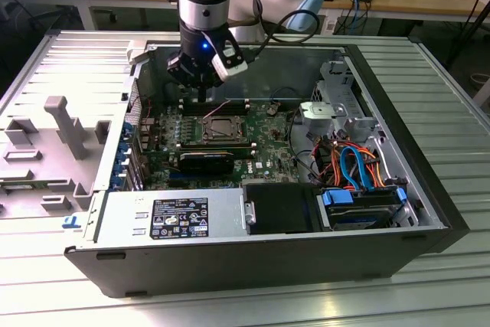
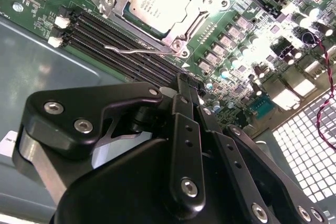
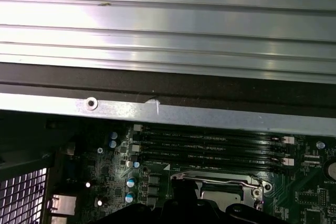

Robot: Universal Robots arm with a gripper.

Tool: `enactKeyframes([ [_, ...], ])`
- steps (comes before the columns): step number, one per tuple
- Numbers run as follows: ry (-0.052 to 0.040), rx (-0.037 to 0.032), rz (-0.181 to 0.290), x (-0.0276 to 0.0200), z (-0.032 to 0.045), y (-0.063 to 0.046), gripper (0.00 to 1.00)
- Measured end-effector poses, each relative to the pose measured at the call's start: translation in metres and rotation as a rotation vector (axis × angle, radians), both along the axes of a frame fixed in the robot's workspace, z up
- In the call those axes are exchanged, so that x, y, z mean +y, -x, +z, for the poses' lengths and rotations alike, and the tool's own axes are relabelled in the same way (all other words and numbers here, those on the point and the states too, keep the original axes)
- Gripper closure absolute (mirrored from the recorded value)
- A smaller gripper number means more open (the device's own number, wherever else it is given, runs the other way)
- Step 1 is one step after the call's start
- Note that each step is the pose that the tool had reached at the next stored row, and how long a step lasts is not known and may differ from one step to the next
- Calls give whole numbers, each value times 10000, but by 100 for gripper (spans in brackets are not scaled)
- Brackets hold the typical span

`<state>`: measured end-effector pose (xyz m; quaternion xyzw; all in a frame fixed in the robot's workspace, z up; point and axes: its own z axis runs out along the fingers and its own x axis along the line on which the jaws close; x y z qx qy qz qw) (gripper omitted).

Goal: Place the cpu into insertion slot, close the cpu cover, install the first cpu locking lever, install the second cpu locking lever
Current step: 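Install the first cpu locking lever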

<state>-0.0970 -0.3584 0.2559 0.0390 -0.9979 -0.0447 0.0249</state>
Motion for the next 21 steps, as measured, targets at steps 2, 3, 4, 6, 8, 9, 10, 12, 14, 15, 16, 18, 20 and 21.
enactKeyframes([
  [2,0,0,0,0,-5,0,89],
  [3,0,0,0,0,-7,0,89],
  [4,0,0,0,0,-13,0,89],
  [6,1,0,0,0,-20,0,89],
  [8,0,0,0,0,-27,0,89],
  [9,0,0,0,0,-29,0,89],
  [10,0,0,0,0,-32,0,89],
  [12,1,0,0,0,-37,0,89],
  [14,0,0,0,0,-43,0,89],
  [15,0,0,0,0,-46,0,89],
  [16,1,0,0,0,-47,0,89],
  [18,0,0,0,0,-53,0,89],
  [20,0,0,0,0,-57,0,89],
  [21,-1,0,0,0,-61,0,89],
])
